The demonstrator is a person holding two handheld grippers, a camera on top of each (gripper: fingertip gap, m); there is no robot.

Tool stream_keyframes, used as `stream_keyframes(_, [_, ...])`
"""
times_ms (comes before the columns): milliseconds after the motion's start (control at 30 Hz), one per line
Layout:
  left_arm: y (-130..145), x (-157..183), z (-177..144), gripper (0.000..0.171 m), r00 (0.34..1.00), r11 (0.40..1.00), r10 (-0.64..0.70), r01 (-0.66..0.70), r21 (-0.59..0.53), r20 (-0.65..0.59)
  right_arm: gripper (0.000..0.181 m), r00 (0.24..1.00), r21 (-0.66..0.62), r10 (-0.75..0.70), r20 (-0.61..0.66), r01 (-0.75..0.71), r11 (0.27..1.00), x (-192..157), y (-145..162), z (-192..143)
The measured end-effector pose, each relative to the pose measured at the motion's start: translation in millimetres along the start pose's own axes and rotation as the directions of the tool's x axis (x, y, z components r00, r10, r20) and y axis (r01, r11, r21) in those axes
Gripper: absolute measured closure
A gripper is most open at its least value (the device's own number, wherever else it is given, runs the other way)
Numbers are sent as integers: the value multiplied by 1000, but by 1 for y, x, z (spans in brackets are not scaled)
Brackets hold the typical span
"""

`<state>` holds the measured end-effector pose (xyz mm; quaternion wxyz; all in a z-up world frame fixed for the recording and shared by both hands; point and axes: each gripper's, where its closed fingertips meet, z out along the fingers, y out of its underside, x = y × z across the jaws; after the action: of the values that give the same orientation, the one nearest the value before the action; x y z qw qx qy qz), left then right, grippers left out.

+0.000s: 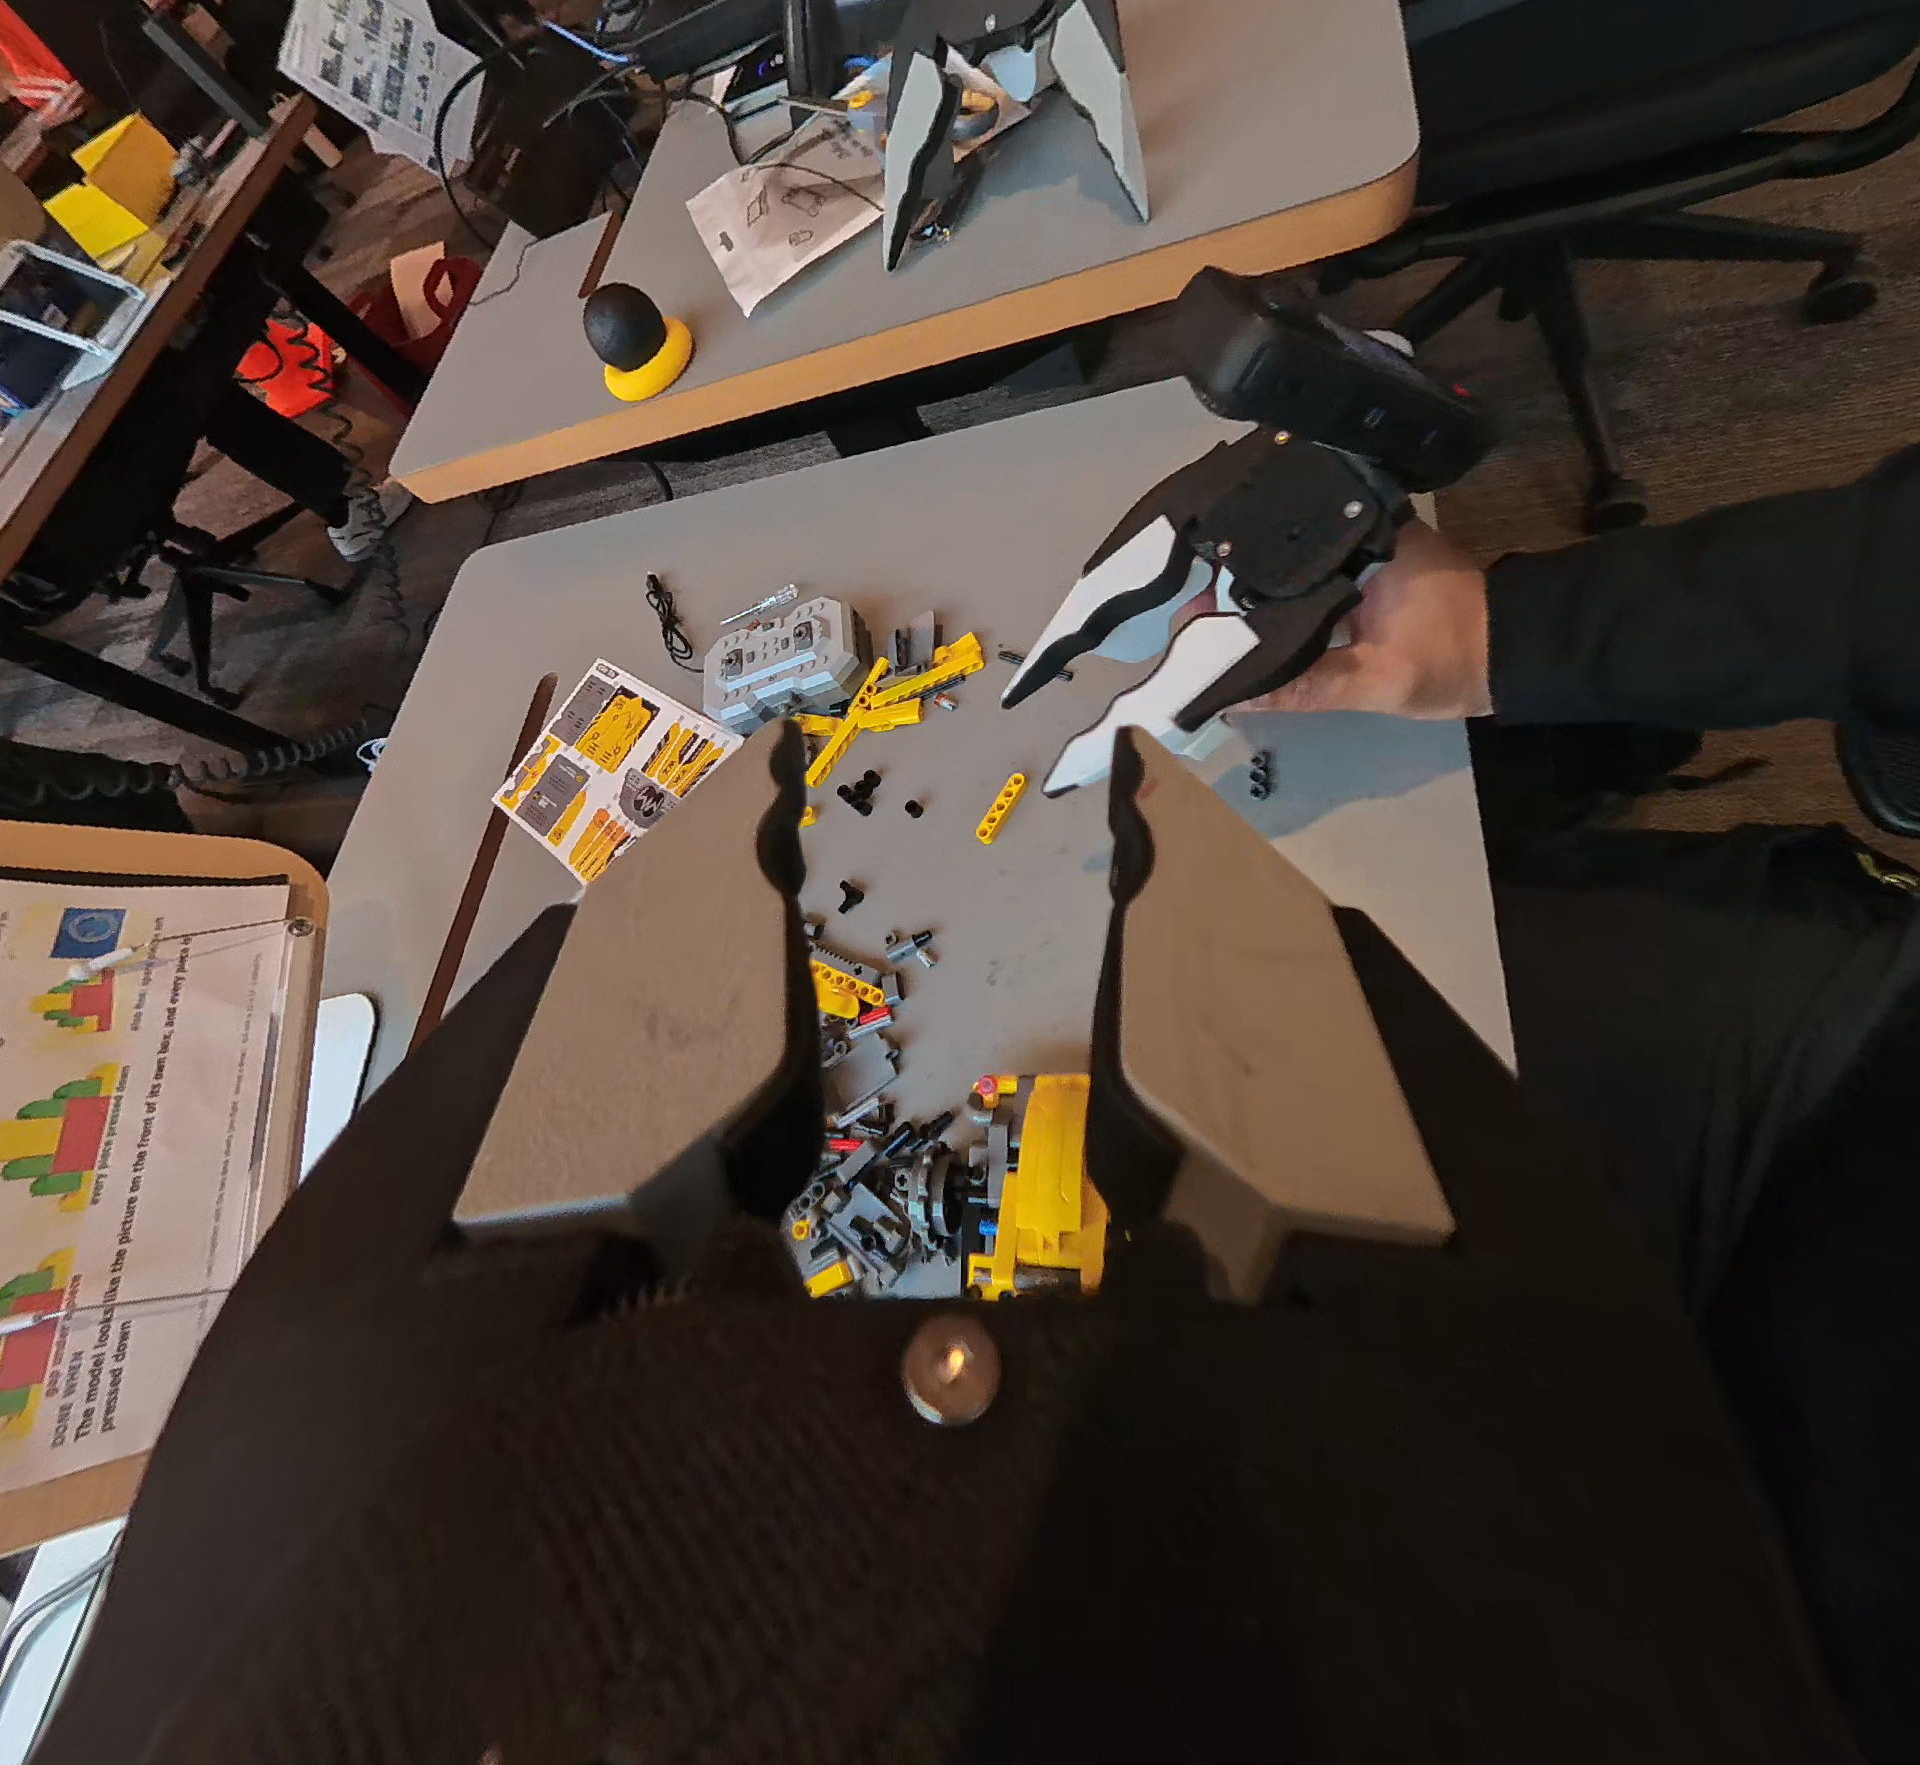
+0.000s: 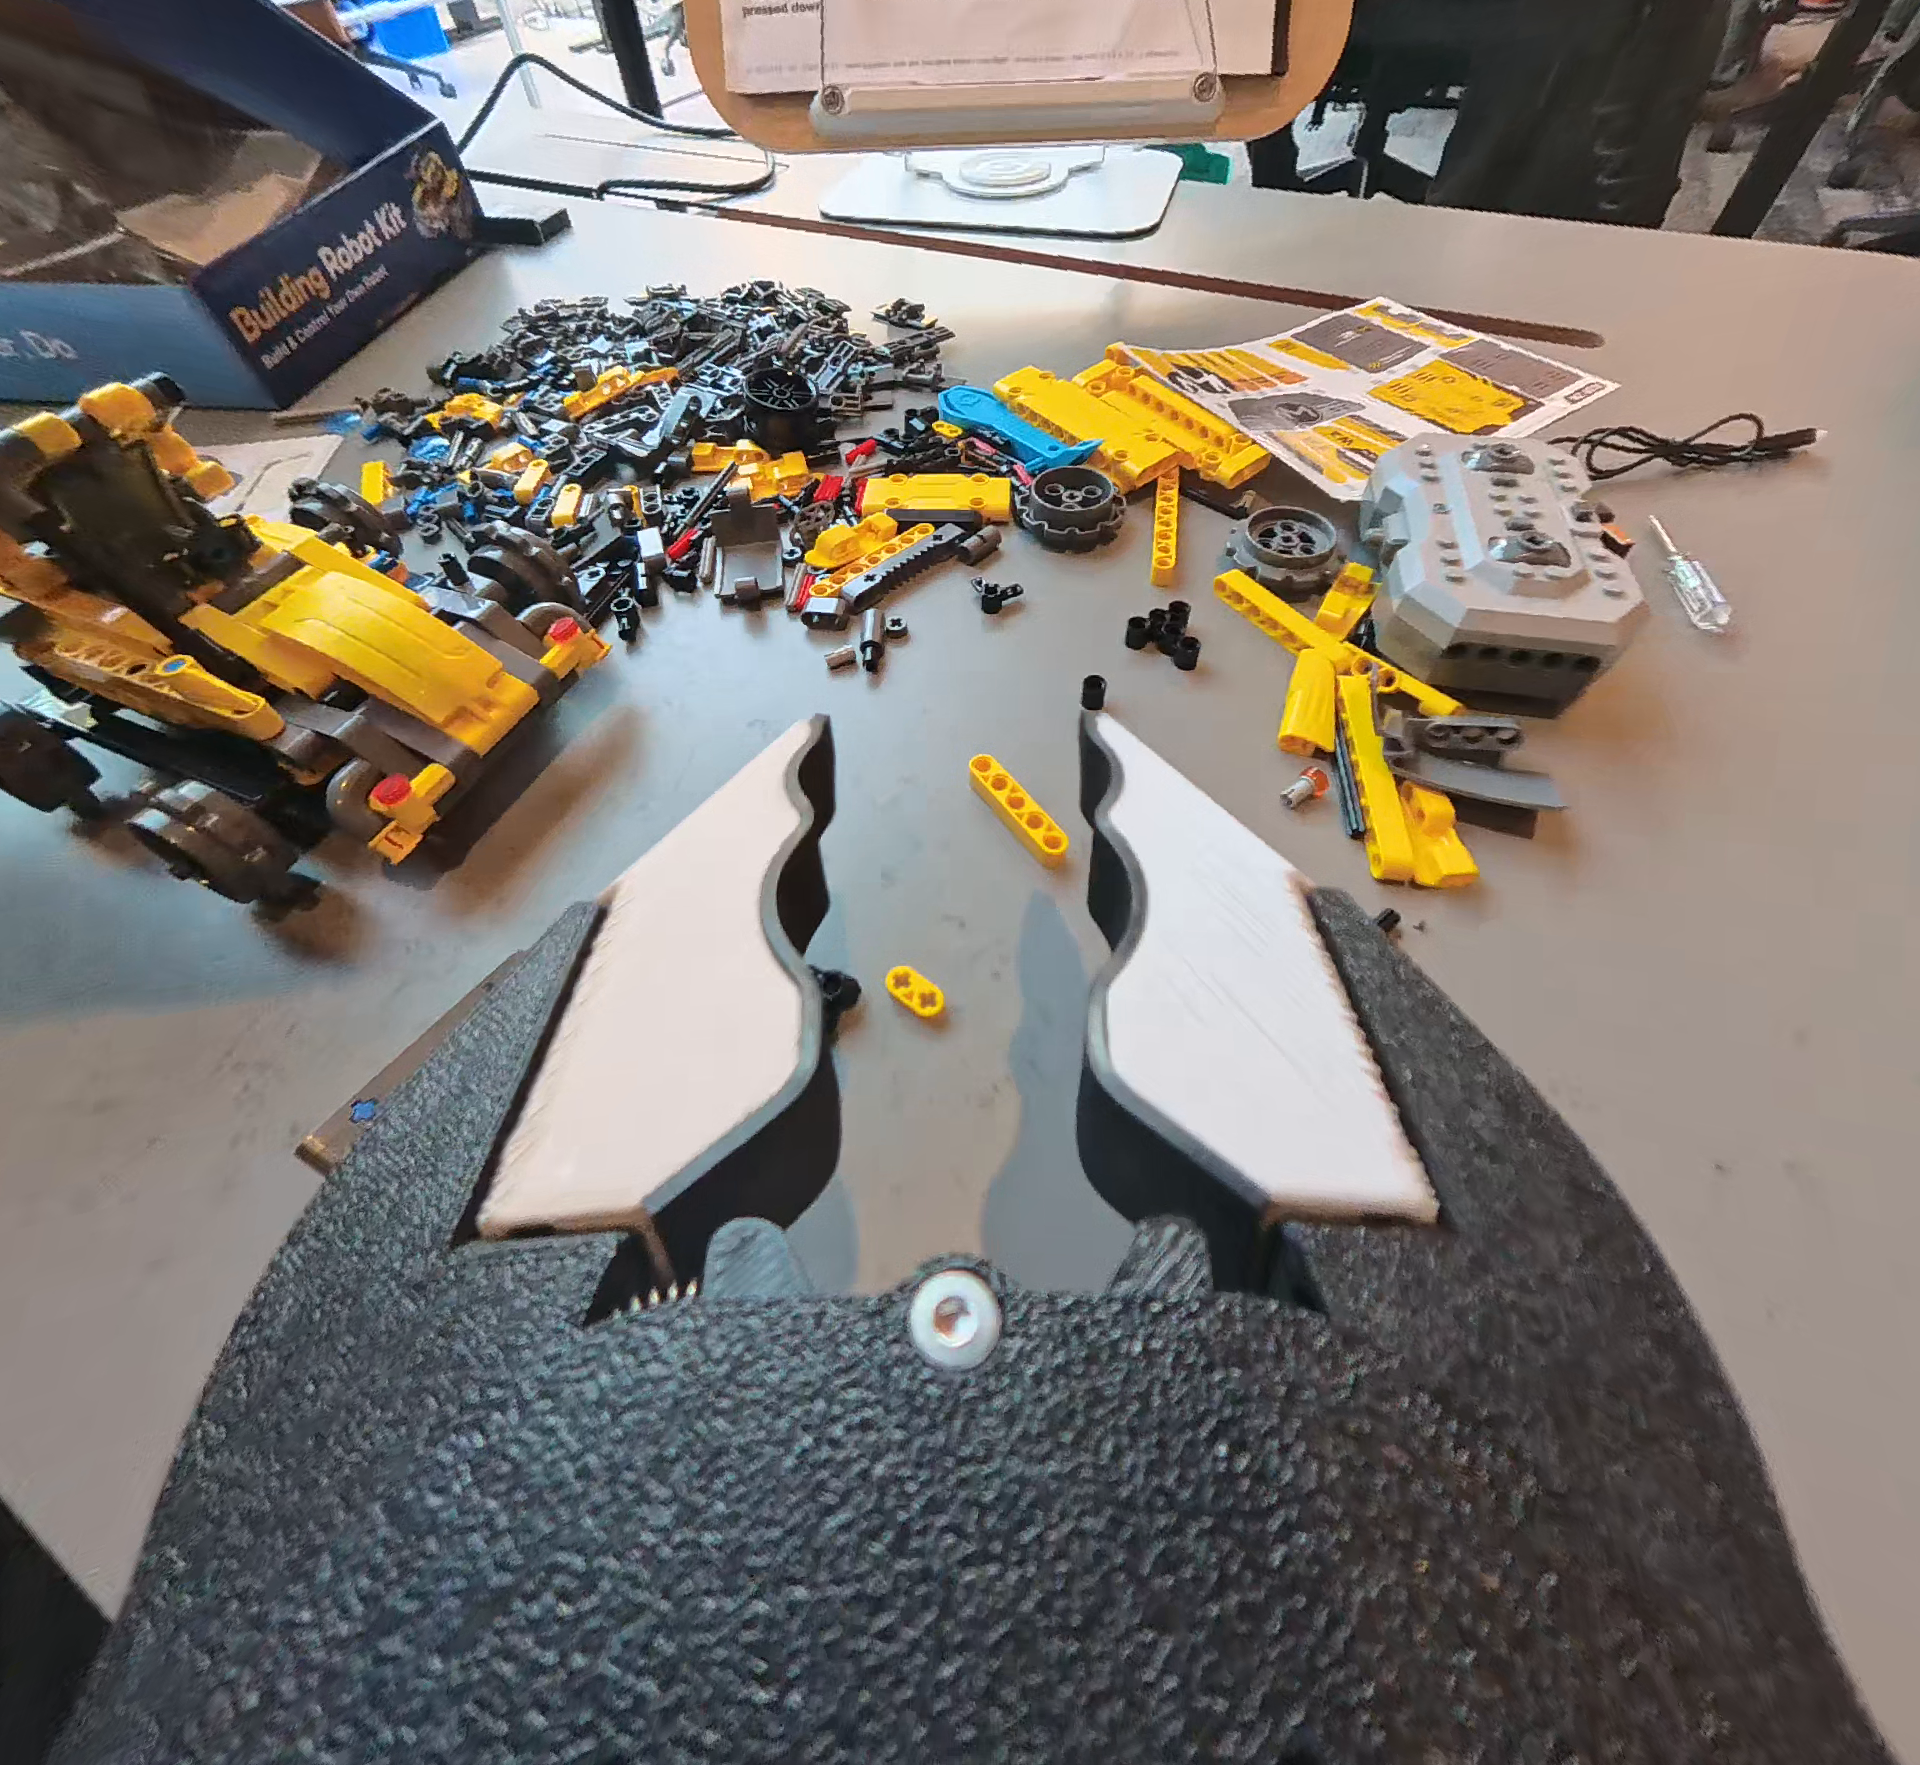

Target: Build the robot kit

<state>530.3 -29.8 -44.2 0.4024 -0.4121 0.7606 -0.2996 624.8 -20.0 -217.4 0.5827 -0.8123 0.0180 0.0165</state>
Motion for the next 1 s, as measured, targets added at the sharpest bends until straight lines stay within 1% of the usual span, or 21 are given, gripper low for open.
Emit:
stream_keyframes(100, [-2, 5, 1, 116, 1000, 1000, 19, -19, 1, -16, 136, 999, -18, -30, -18, 29, 999, -1, 2, 2])
stream_keyframes(200, [-6, 8, 0, 116, 999, 1000, 18, -18, 19, -29, 134, 999, -40, -46, -25, 45, 998, -1, 5, 5])
stream_keyframes(400, [-8, 11, -2, 117, 999, 999, 23, -22, 27, -28, 130, 998, -38, -47, -32, 46, 998, -1, 5, 5])
stream_keyframes(633, [-5, 17, 12, 119, 999, 999, 32, -32, 1, -43, 128, 998, -26, -64, -28, 63, 998, -3, 3, 4])
stream_keyframes(800, [1, 14, 20, 119, 999, 999, 22, -23, -24, -44, 129, 998, 0, -61, -24, 61, 998, -3, 0, 1])
stream_keyframes(1000, [3, 7, 22, 119, 1000, 1000, 4, -5, -29, -29, 129, 997, 18, -73, -14, 74, 997, -6, -2, 0])
